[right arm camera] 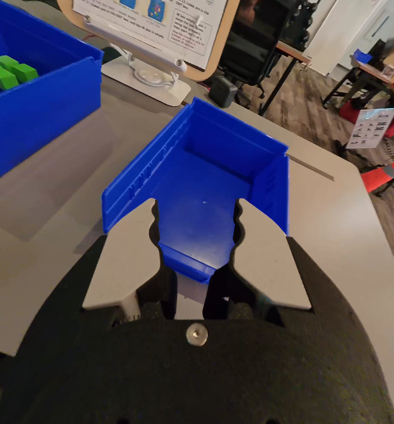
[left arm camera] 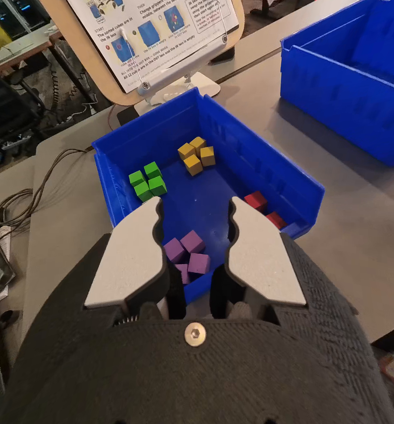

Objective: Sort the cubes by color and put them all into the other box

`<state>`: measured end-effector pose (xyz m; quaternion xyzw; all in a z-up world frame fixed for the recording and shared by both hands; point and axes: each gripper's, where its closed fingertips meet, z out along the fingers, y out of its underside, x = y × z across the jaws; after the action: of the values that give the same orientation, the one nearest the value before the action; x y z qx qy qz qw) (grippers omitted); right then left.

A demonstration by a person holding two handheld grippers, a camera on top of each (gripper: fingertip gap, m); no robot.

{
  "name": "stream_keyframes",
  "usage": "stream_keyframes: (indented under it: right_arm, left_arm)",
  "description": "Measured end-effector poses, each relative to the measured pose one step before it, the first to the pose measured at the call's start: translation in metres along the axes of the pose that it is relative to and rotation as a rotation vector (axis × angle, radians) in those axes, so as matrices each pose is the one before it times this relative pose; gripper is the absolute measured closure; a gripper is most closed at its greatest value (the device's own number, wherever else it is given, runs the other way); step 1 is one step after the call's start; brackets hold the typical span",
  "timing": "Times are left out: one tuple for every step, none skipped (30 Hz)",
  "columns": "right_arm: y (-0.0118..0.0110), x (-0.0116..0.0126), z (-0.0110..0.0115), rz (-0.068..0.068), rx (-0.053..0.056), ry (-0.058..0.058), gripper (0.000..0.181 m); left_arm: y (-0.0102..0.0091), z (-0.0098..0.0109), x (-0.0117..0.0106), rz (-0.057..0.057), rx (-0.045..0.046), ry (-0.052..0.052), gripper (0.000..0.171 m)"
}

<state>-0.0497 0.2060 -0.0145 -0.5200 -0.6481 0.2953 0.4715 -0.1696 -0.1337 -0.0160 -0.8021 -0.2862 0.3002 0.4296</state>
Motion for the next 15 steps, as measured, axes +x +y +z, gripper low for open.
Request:
stream_keyframes:
  right_arm:
    - [-0.00022, 0.00295, -0.00044, -0.0089, 0.0000, 0.0235, 0.119]
    - [0.00004, 0.00039, -0.00011, -0.0069, 0.0007, 0.0050, 0.119]
    - [0.00096, -0.00096, 0.00034, 0.0018, -0.0074, -0.0046, 0.118]
    - [0.00091, -0.00057, 0.00037, 0.0032, -0.0053, -0.0020, 0.118]
    - [0.00012, -0.00073, 0.00019, -0.0019, 0.0010, -0.0010, 0.118]
    - [0.00055, -0.00010, 0.00010, -0.0034, -0.0037, 0.0020, 0.118]
    - [0.00008, 0.00022, -0.00008, -0.0032, -0.0009, 0.0031, 0.118]
    - [-0.00027, -0.00020, -0.00007, -0.0015, 0.0013, -0.0012, 0.118]
    - [-0.00037, 0.00000, -0.00038, 0.0011, 0.0017, -0.0012, 0.118]
    - [-0.00078, 0.00053, -0.00067, 0.0006, 0.0043, 0.0012, 0.118]
    - [-0.00080, 0.00056, -0.00091, -0.0025, 0.0041, 0.0001, 0.118]
    - [-0.00074, 0.00100, -0.00103, -0.0039, 0.0030, 0.0025, 0.118]
    - [-0.00060, 0.00140, -0.00089, -0.0026, 0.0027, 0.0052, 0.118]
    - [-0.00045, 0.00124, -0.00081, 0.0004, 0.0028, 0.0019, 0.118]
    - [-0.00012, 0.00145, -0.00056, 0.0045, 0.0002, 0.0021, 0.118]
  left_arm:
    - [-0.00012, -0.00039, -0.00080, 0.0067, 0.00020, -0.0075, 0.117]
    - [-0.00010, -0.00037, -0.00098, 0.0030, 0.00065, -0.0059, 0.117]
    - [0.00005, -0.00035, -0.00076, -0.0017, -0.00010, -0.0014, 0.117]
    - [0.00004, -0.00040, -0.00047, -0.0044, -0.00049, 0.0007, 0.118]
    - [-0.00014, -0.00049, -0.00065, -0.0025, 0.00134, -0.0012, 0.118]
    - [-0.00039, -0.00056, -0.00072, 0.0004, 0.00192, -0.0031, 0.118]
    - [-0.00035, -0.00052, -0.00037, 0.0016, 0.00113, -0.0031, 0.118]
    - [-0.00029, -0.00043, -0.00009, 0.0027, 0.00100, -0.0011, 0.118]
    - [-0.00013, -0.00030, -0.00050, 0.0035, 0.00012, -0.0030, 0.118]
    - [0.00037, -0.00009, -0.00181, 0.0053, -0.00107, -0.0080, 0.119]
    - [0.00152, 0.00030, -0.00261, 0.0077, -0.00521, -0.0091, 0.120]
    - [0.00271, 0.00109, -0.00255, 0.0033, -0.01224, -0.0028, 0.121]
    - [0.00371, 0.00188, -0.00107, -0.0057, -0.01916, 0.0115, 0.122]
    - [0.00417, 0.00288, 0.00060, -0.0082, -0.02709, 0.0256, 0.122]
    - [0.00385, 0.00370, 0.00196, 0.0013, -0.03467, 0.0362, 0.122]
